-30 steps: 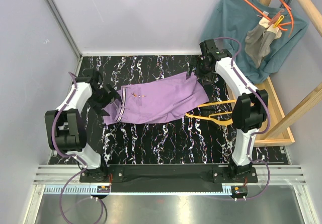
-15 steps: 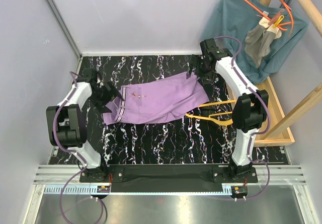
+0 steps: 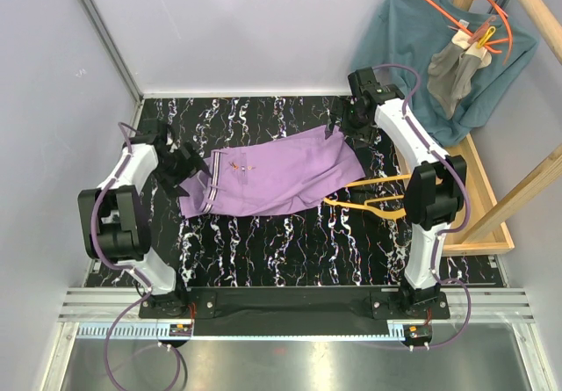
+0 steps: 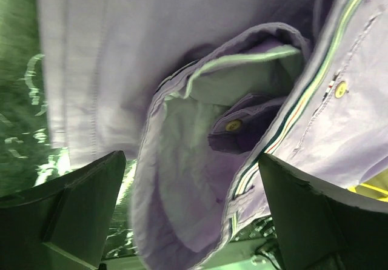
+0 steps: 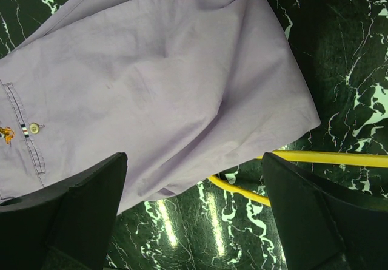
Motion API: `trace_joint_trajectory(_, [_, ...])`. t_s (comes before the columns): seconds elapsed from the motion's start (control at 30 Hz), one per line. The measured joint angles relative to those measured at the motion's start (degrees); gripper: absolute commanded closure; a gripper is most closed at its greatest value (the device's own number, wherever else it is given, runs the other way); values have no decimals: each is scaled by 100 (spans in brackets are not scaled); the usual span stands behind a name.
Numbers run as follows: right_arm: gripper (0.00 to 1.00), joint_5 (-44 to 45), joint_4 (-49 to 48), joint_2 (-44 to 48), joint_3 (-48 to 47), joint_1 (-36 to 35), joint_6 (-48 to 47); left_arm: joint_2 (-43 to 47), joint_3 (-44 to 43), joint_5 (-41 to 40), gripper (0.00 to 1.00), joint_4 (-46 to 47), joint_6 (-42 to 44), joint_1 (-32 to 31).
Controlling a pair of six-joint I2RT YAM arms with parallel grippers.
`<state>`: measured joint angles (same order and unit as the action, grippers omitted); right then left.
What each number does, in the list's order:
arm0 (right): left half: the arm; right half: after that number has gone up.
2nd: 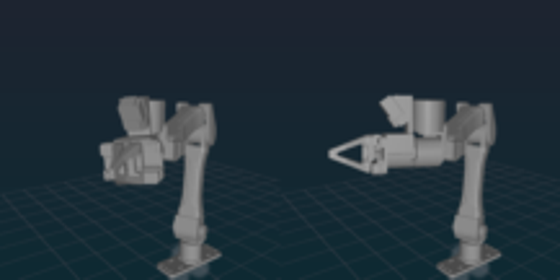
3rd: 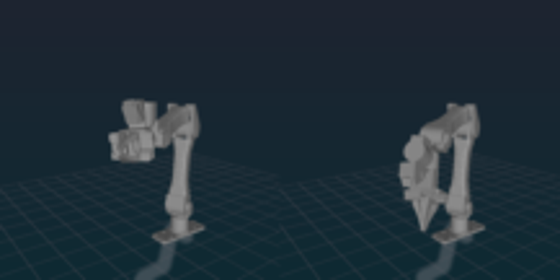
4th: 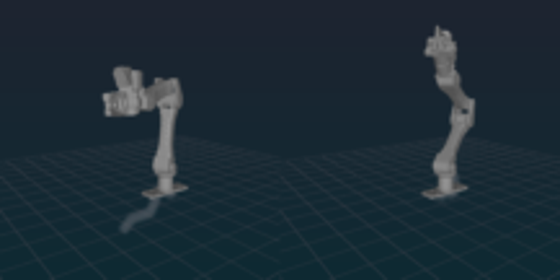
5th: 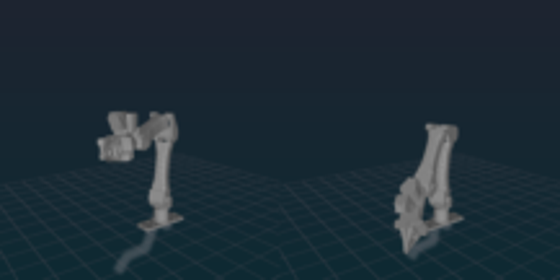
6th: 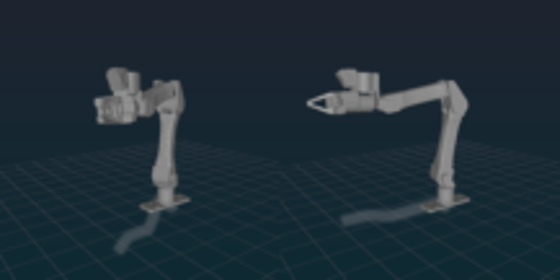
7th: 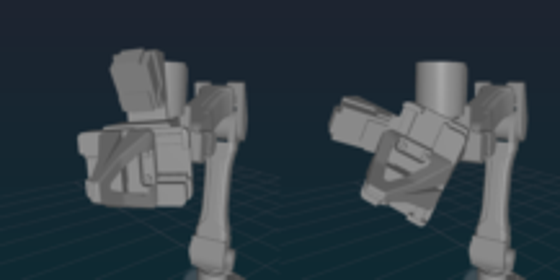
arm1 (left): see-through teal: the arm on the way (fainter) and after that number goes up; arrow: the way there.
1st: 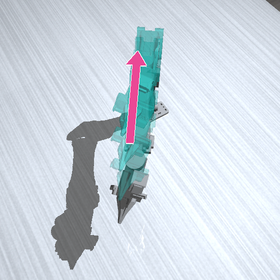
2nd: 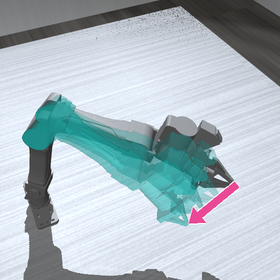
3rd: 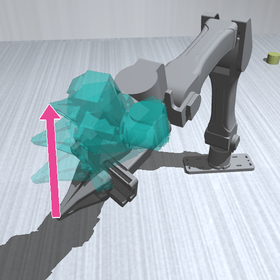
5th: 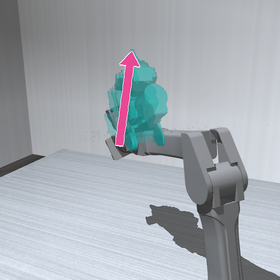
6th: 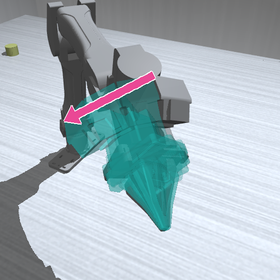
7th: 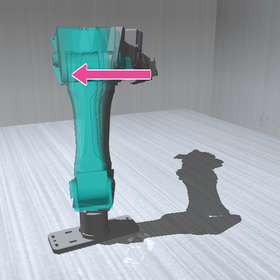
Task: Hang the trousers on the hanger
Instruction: Fold the trousers at the center of the board.
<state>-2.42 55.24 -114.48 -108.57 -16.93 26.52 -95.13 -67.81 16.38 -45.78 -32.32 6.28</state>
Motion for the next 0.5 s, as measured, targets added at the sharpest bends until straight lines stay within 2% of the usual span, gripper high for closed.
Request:
trace_joint_trajectory(0.2, [0, -2, 20, -66, -120, 0, -4, 197, 2, -35, 1, 109, 197, 66])
trace_joint_trajectory(0.5, [0, 0, 42, -190, -179, 0, -87, -221, 20, 444, 1, 627, 389, 103])
